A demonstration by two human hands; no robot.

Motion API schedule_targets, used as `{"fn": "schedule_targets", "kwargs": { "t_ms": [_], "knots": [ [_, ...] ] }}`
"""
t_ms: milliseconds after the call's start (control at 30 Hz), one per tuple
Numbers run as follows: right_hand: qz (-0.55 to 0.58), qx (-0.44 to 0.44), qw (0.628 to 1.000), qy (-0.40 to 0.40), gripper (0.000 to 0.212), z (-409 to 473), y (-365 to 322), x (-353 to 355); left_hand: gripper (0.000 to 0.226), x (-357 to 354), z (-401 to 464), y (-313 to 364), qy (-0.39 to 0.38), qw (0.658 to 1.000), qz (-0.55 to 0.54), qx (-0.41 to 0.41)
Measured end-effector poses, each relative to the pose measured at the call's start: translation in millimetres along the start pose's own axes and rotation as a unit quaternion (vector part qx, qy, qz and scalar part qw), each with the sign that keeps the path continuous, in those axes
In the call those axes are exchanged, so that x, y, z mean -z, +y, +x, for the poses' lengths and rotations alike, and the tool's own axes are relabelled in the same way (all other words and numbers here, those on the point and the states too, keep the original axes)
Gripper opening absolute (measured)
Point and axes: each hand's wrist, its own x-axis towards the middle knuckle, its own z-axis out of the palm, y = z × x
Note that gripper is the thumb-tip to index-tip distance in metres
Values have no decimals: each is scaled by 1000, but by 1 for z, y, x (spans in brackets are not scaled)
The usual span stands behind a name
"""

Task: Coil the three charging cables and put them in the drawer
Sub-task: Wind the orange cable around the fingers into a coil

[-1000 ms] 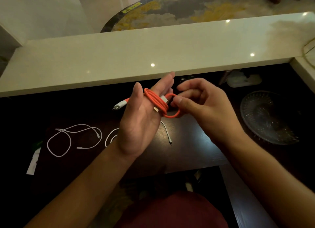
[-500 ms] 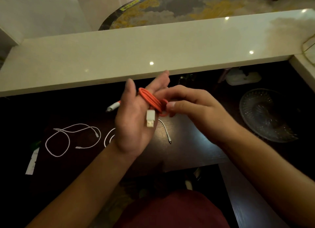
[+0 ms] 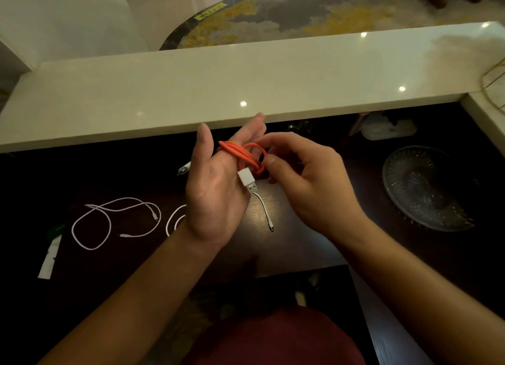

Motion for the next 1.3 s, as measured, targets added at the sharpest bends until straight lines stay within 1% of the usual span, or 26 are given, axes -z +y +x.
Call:
{"fn": "schedule_targets", "kwargs": {
  "t_ms": [67, 167, 200, 267, 300, 333, 400, 433, 500, 533, 567, 633, 667, 700, 767, 800, 900, 1000, 1100, 1167, 1200, 1233, 1300],
  "knots": [
    [-48, 10, 998, -28, 23, 6, 1, 4, 92, -1, -3, 1, -17, 1000, 8, 4],
    [-125, 81, 986, -71, 24, 10, 1, 8, 108, -5, -7, 8, -61, 998, 10, 20],
    [-128, 102, 983, -82, 23, 11, 0, 9, 109, -5, -7, 9, -76, 997, 0, 21],
    [-92, 118, 984, -98, 20, 12, 0, 13, 106, -3, -7, 10, -101, 994, -24, 14],
    [-58, 109, 987, -100, 19, 13, 0, 13, 103, -3, -6, 10, -106, 994, -33, 8],
    [-12, 80, 992, -94, 19, 14, 0, 12, 100, -4, -5, 10, -108, 993, -42, 0],
    [73, 16, 996, -38, 26, 13, -1, 6, 99, -8, -3, 9, -92, 994, -57, -18],
    [84, 10, 996, -4, 28, 10, -2, 1, 98, -10, -1, 9, -72, 995, -62, -27],
    [27, 58, 997, 35, 27, 2, -4, -6, 96, -9, 2, 9, -26, 997, -65, -44],
    [-18, 98, 995, 33, 29, -3, -5, -6, 95, -6, 3, 10, -10, 997, -64, -52],
    [-54, 138, 989, 9, 35, -6, -4, -5, 95, -4, 5, 10, 0, 997, -61, -55],
    [-105, 195, 972, -75, 42, -8, -1, -1, 95, -1, 5, 9, 6, 998, -44, -51],
    [-132, 217, 962, -102, 40, -7, 2, 0, 96, -1, 5, 7, 1, 999, -31, -41],
    [-156, 238, 952, -110, 36, -5, 4, 0, 97, -1, 4, 4, -8, 999, -22, -27],
    [-174, 262, 945, -96, 24, -2, 9, -2, 99, -3, 1, -2, -30, 999, -31, 2],
    [-164, 262, 947, -85, 19, -1, 10, -3, 101, -4, 1, -4, -41, 998, -42, 14],
    [-82, 213, 970, -78, 13, -4, 11, -1, 104, -1, 3, -6, -40, 997, -51, 32],
    [-7, 142, 986, -87, 12, -13, 16, 5, 105, 3, 6, -6, -34, 998, -16, 41],
    [103, 66, 987, -99, 15, -17, 17, 11, 106, 4, 7, -9, -42, 999, 17, 31],
    [171, 10, 982, -81, 17, -14, 15, 13, 108, 3, 4, -12, -49, 998, 44, 9],
    [184, -15, 980, -75, 18, -12, 14, 13, 106, 2, 3, -14, -43, 997, 63, 4],
    [191, -32, 978, -78, 18, -12, 12, 12, 99, 1, 2, -17, -34, 996, 77, 4],
    [182, -23, 977, -110, 24, -14, 10, 11, 83, -1, 0, -20, -32, 997, 63, 17]
  ]
}}
